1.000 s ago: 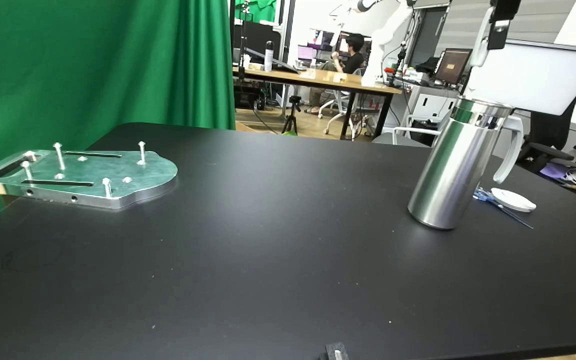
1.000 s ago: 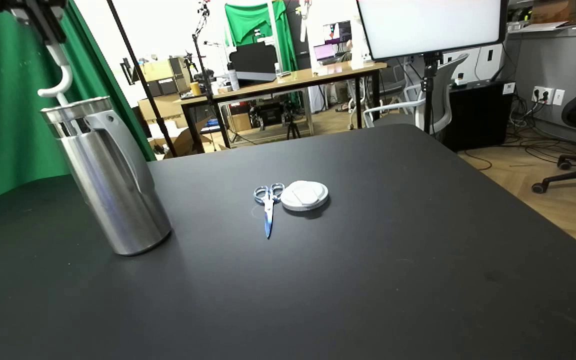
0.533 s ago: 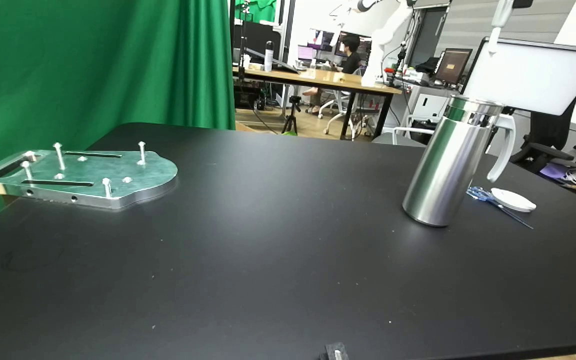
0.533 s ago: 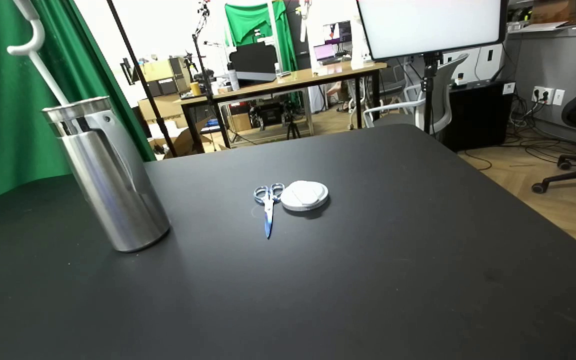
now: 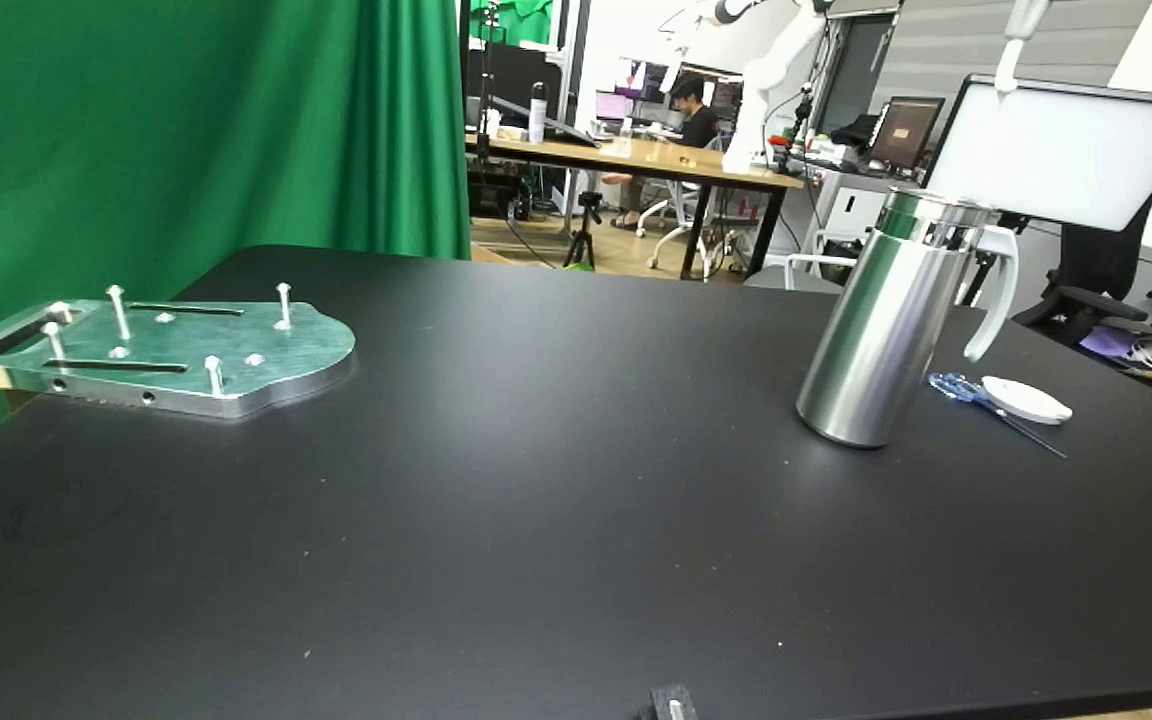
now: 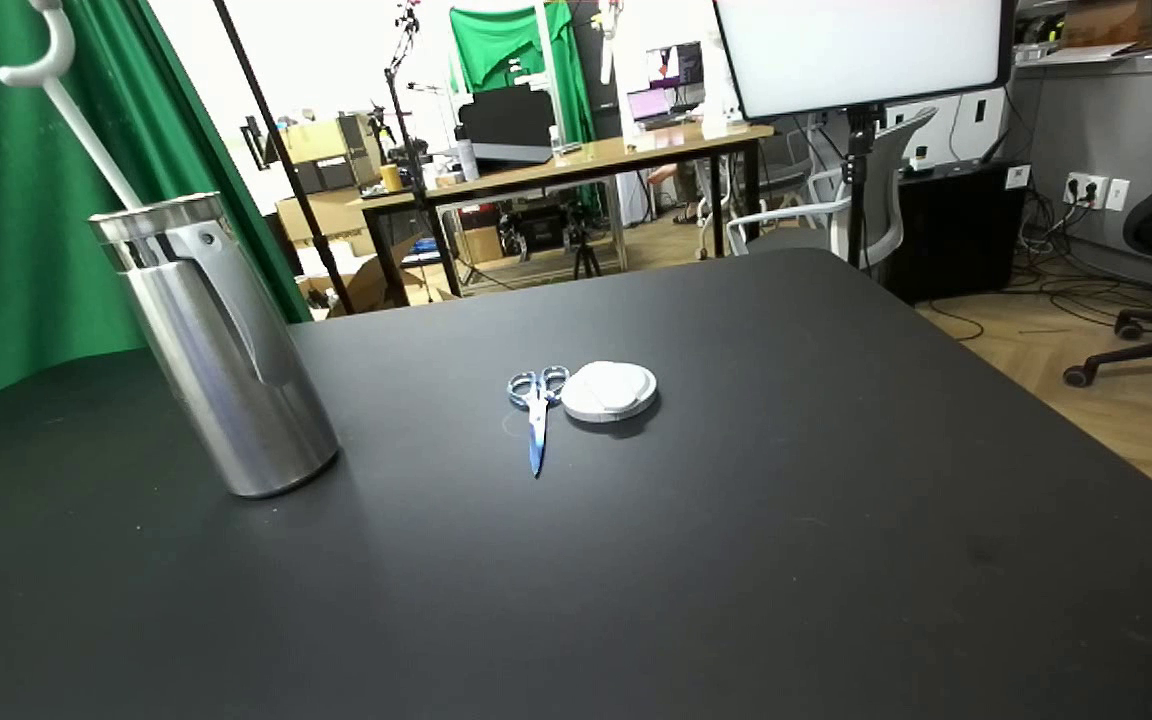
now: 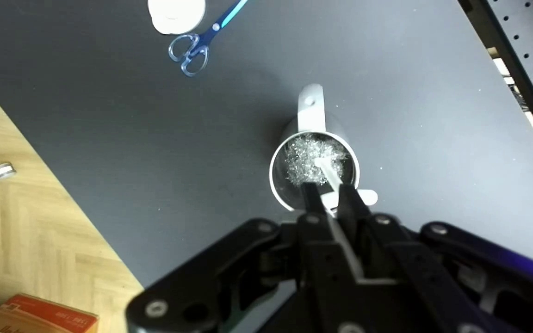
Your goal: Use the brush to clean the silver thermos
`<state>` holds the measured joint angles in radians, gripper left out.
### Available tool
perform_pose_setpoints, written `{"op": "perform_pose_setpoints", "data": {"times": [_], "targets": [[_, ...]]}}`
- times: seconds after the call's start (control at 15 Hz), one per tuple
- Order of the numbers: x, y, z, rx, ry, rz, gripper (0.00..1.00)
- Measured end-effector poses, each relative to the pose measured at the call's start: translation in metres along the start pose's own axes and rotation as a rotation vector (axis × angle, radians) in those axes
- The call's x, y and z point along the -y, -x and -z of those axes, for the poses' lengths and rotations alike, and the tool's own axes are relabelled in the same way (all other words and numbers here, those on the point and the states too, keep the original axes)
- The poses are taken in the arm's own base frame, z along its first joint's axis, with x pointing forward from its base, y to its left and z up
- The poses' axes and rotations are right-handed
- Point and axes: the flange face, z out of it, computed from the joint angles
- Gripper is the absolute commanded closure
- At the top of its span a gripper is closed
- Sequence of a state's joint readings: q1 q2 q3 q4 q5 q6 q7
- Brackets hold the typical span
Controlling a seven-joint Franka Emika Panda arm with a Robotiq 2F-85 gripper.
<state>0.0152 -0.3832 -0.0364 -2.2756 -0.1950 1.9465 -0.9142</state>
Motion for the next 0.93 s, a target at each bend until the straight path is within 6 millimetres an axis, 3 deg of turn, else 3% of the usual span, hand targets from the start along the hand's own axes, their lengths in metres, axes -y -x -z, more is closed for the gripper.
{"op": "perform_pose_setpoints", "data": {"times": [0.53,0.73,0.93], "targets": [[-0.027,-0.013,-0.087,0.002,-0.089,-0.036,0.96],[-0.031,-0.016,-0.104,0.005,-0.109,-0.043,0.96],[-0.031,-0.018,-0.104,0.003,-0.108,-0.042,0.96]]}}
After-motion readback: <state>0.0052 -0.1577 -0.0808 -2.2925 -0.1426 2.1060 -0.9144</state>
